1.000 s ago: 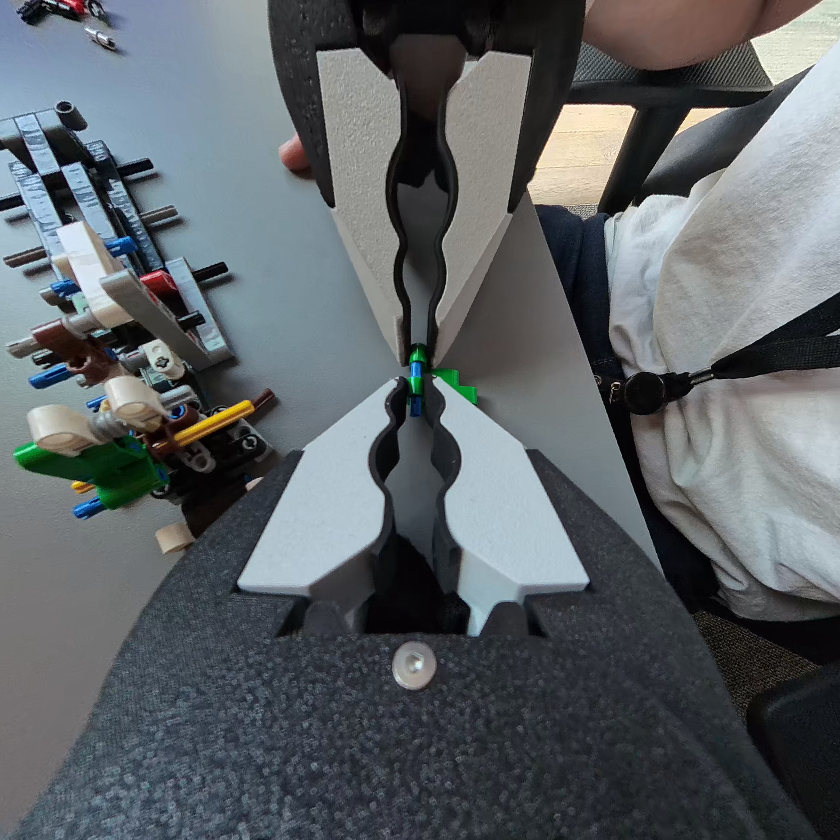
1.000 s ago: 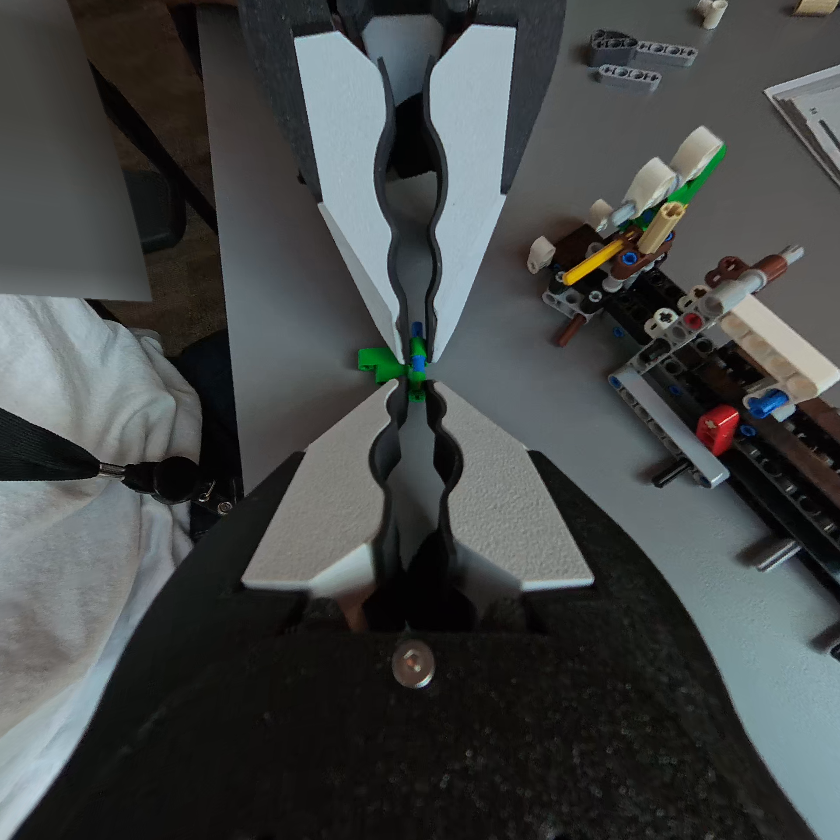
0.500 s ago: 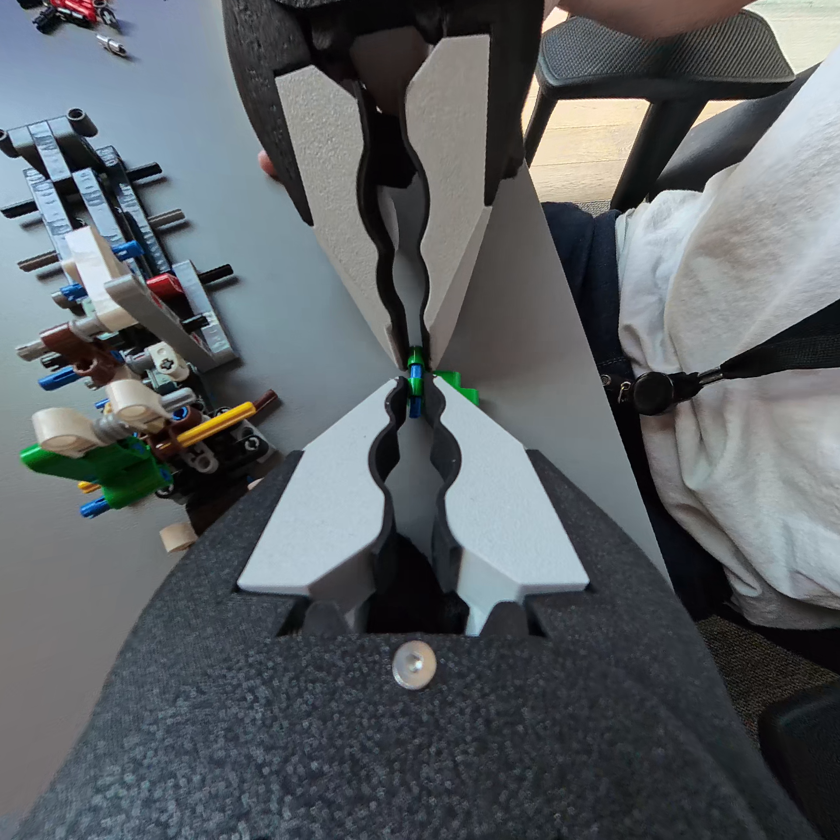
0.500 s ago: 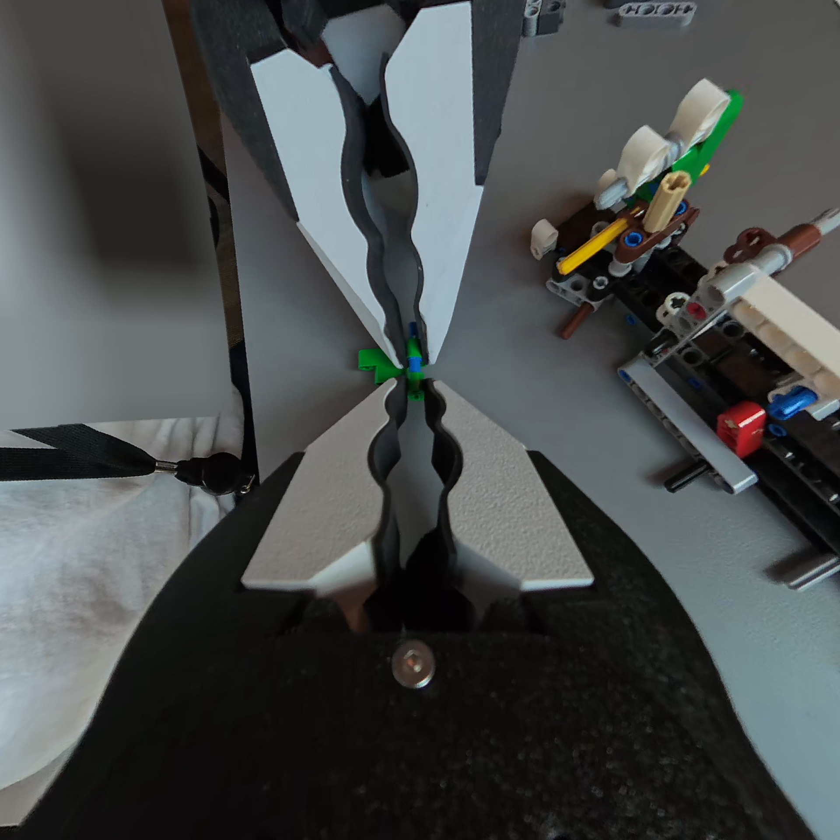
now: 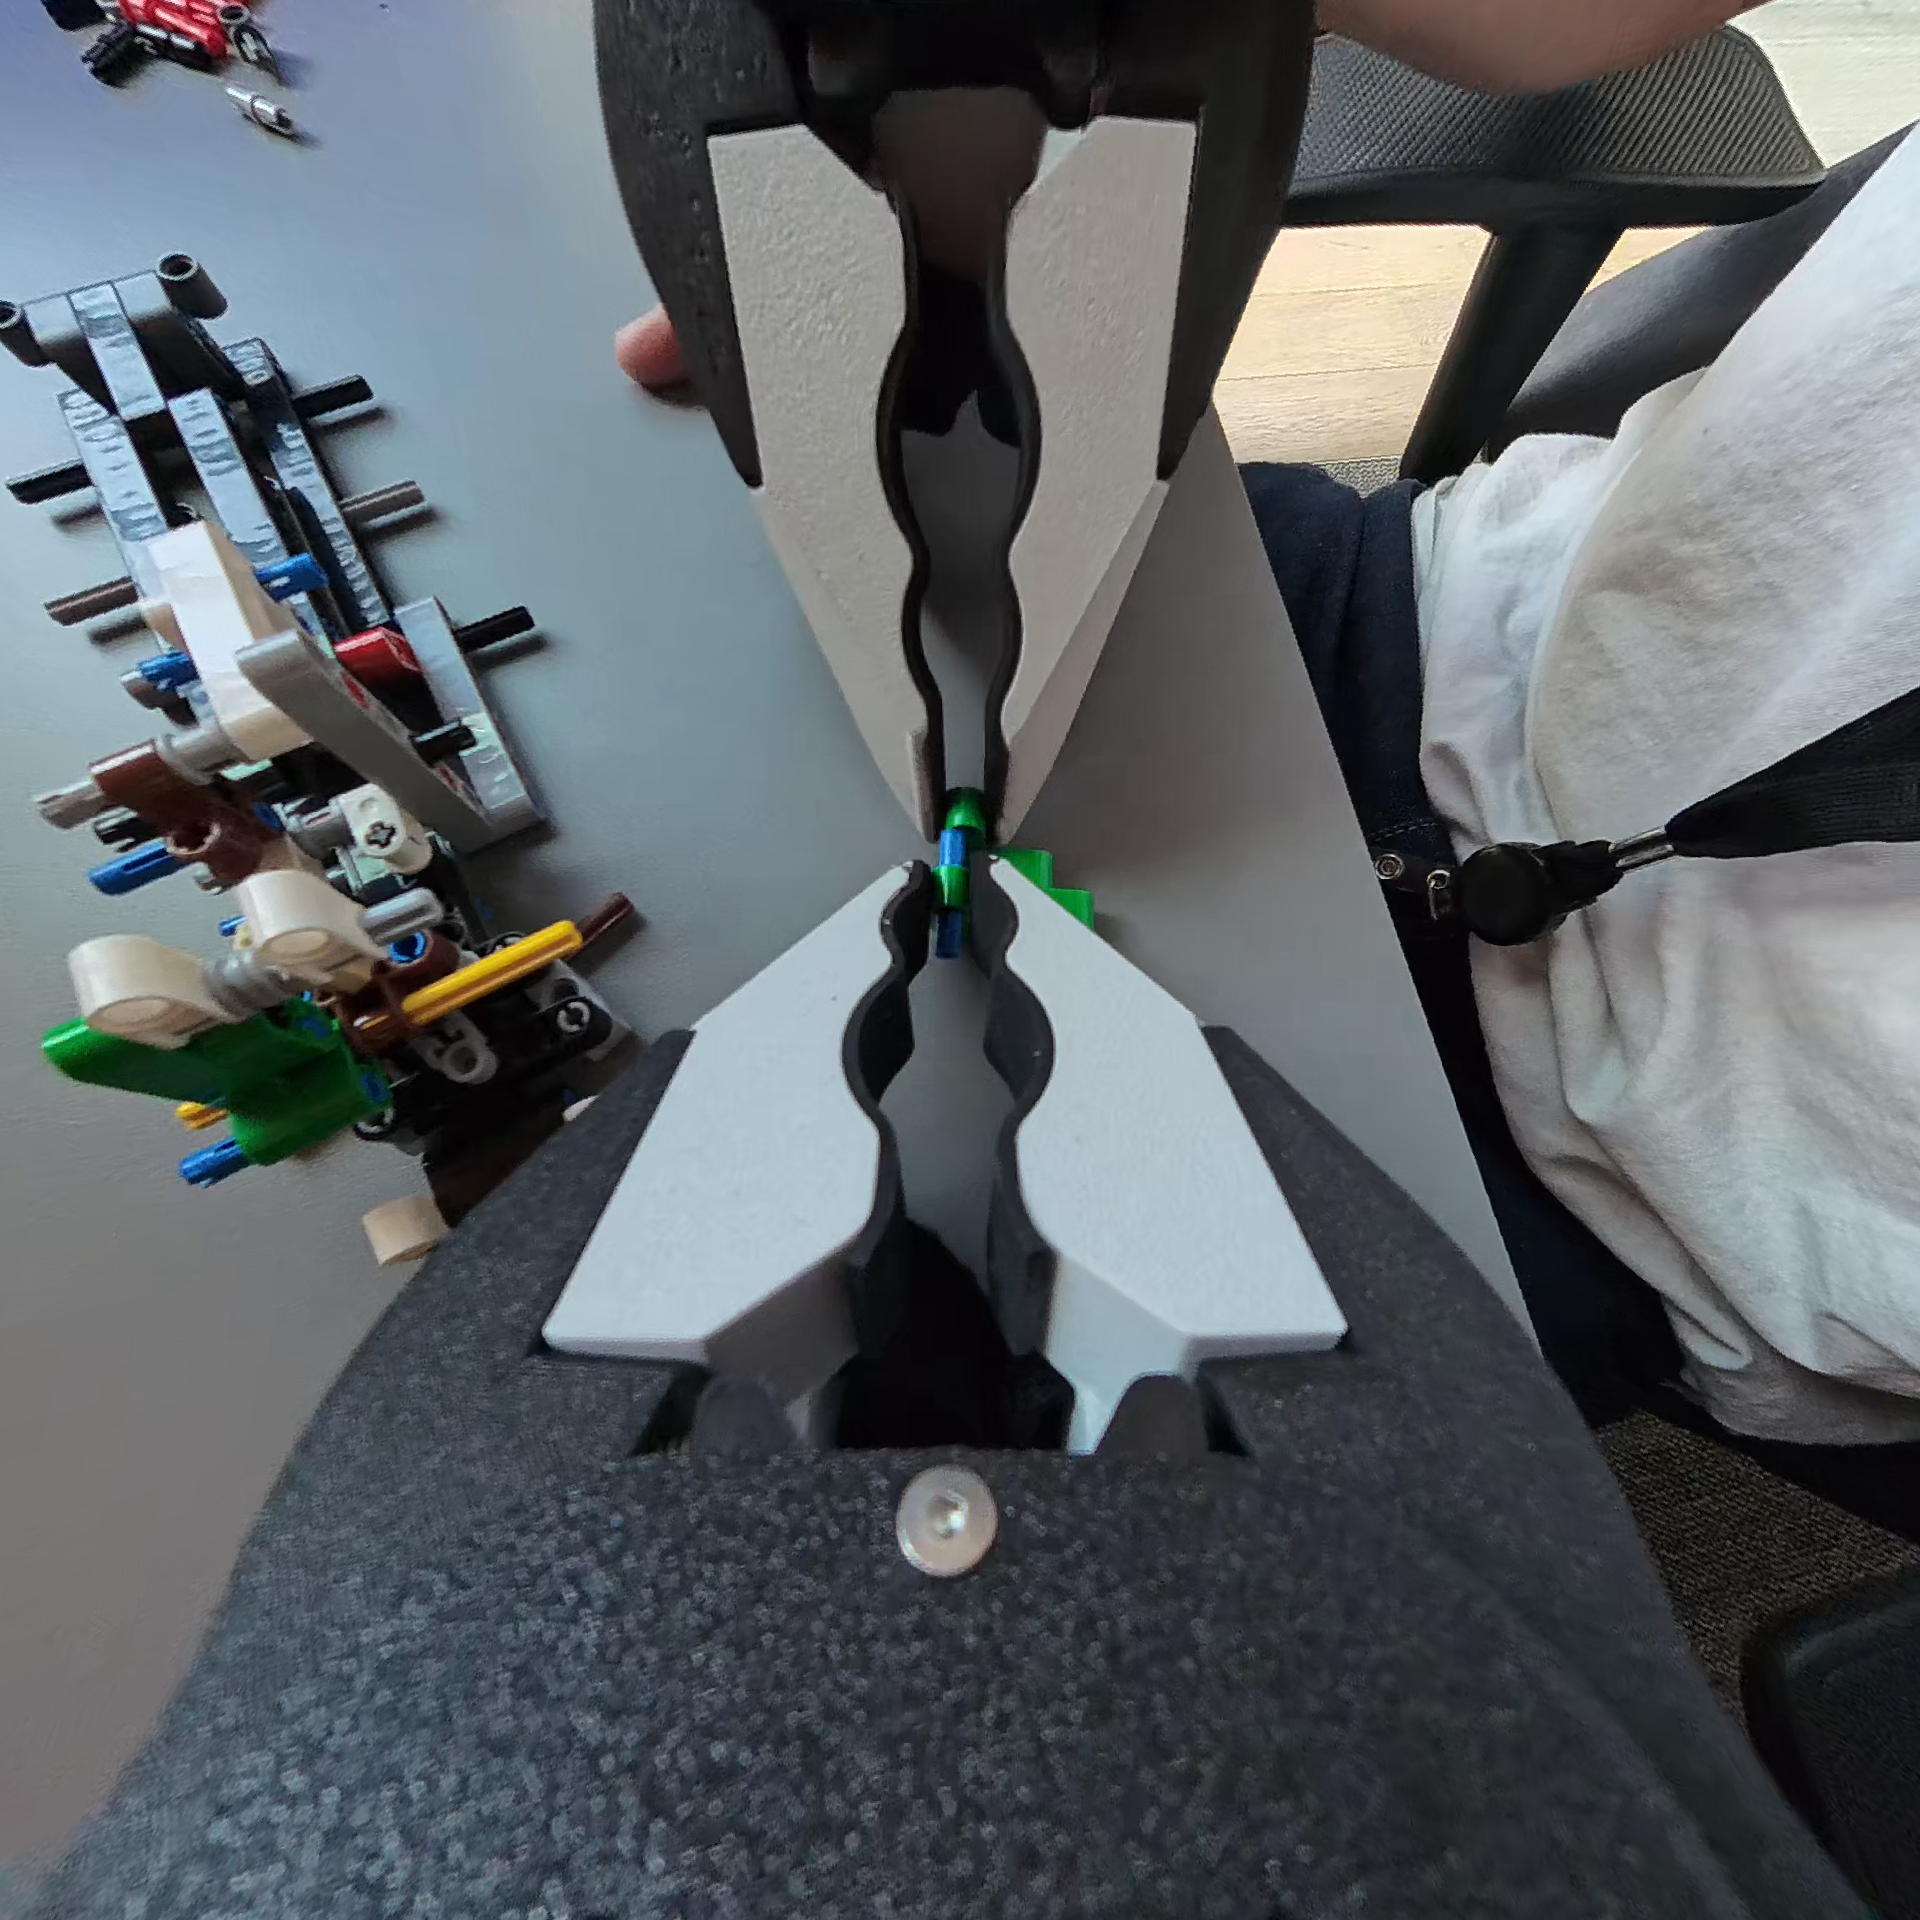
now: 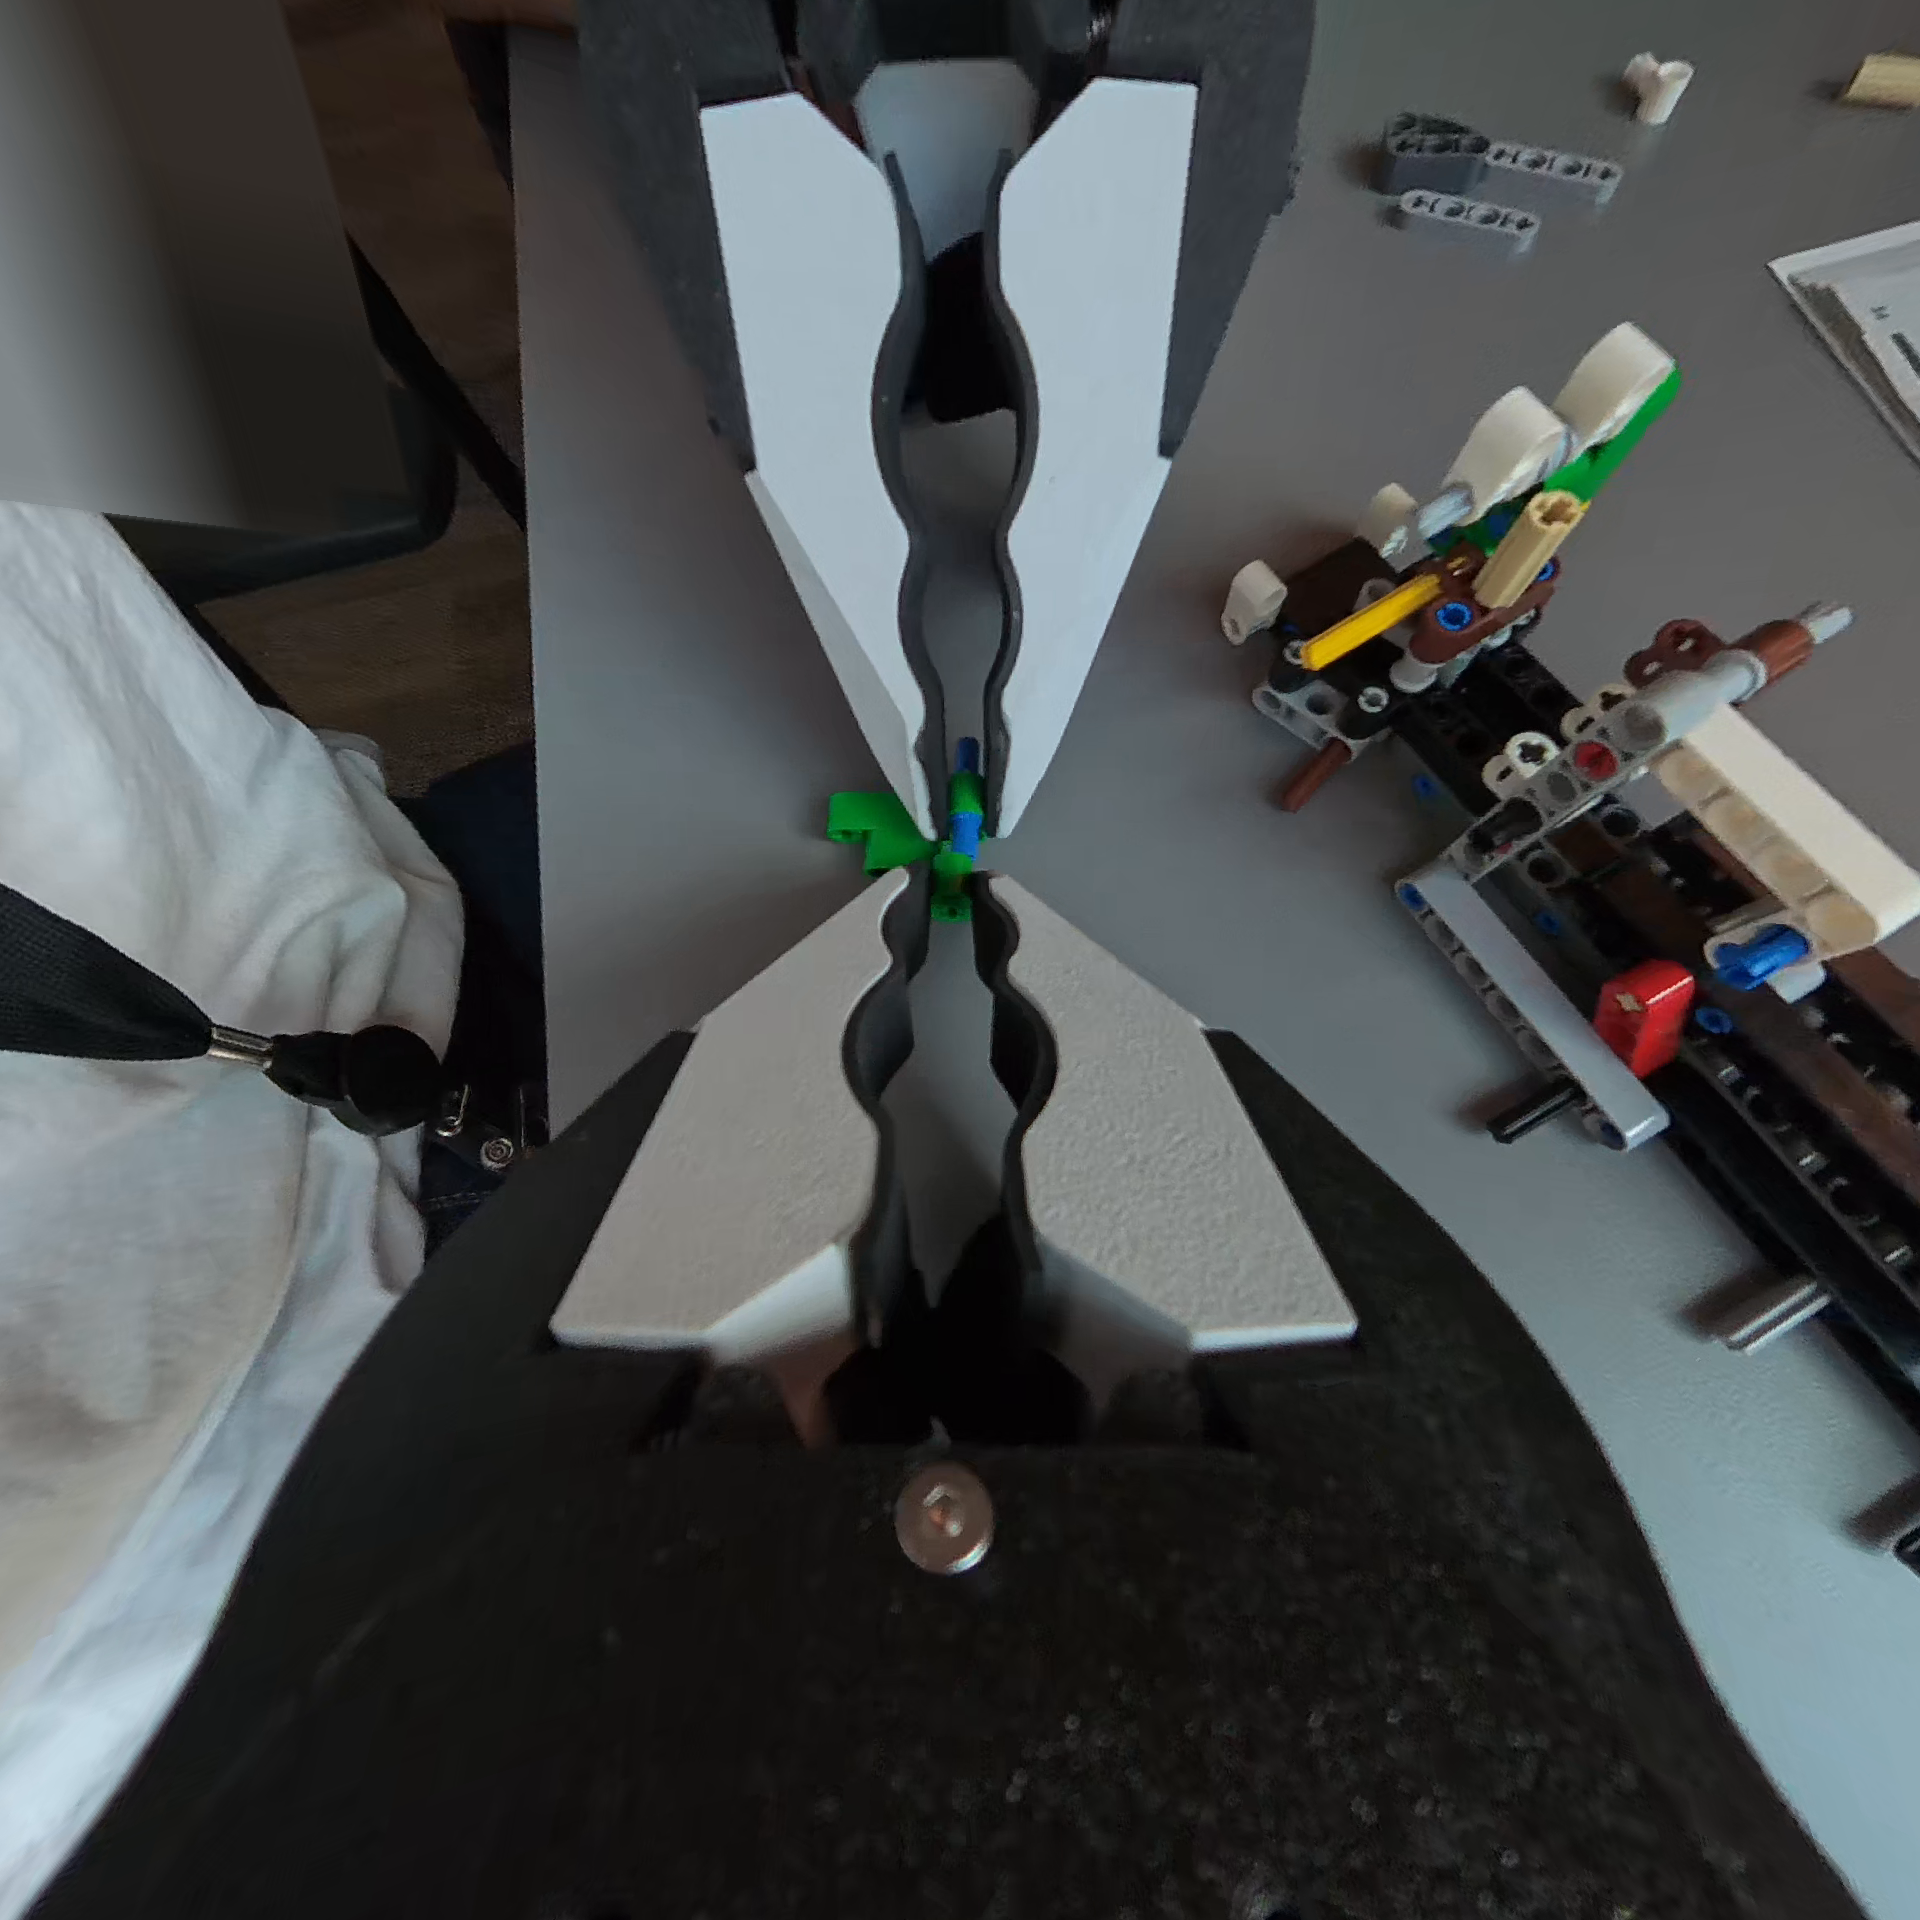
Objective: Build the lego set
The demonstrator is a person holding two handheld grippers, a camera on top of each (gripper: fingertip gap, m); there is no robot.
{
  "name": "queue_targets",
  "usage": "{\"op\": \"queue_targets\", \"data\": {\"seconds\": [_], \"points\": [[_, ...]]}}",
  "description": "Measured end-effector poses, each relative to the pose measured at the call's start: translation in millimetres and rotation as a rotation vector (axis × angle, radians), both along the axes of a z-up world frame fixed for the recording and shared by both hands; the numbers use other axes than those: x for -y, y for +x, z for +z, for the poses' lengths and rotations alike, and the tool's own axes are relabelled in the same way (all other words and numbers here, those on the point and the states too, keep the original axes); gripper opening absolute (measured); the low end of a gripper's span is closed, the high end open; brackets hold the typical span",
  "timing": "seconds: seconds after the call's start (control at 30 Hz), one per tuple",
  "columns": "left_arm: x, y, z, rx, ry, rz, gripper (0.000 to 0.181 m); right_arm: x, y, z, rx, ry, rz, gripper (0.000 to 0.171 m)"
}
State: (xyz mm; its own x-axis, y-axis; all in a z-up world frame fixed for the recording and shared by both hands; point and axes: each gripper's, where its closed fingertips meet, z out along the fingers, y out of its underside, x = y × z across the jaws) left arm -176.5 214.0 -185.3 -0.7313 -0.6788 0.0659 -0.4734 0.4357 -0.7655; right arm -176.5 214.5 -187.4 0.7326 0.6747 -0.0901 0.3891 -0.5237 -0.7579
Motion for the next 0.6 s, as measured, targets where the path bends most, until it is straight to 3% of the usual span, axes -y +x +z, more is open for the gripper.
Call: {"op": "queue_targets", "data": {"seconds": [0.6], "points": [[0.7,-1.8,0.9,0.005,0.0,-0.011,0.008,-3.6,1.2,-1.1,-0.015,-0.045,-0.015,0.007]]}}
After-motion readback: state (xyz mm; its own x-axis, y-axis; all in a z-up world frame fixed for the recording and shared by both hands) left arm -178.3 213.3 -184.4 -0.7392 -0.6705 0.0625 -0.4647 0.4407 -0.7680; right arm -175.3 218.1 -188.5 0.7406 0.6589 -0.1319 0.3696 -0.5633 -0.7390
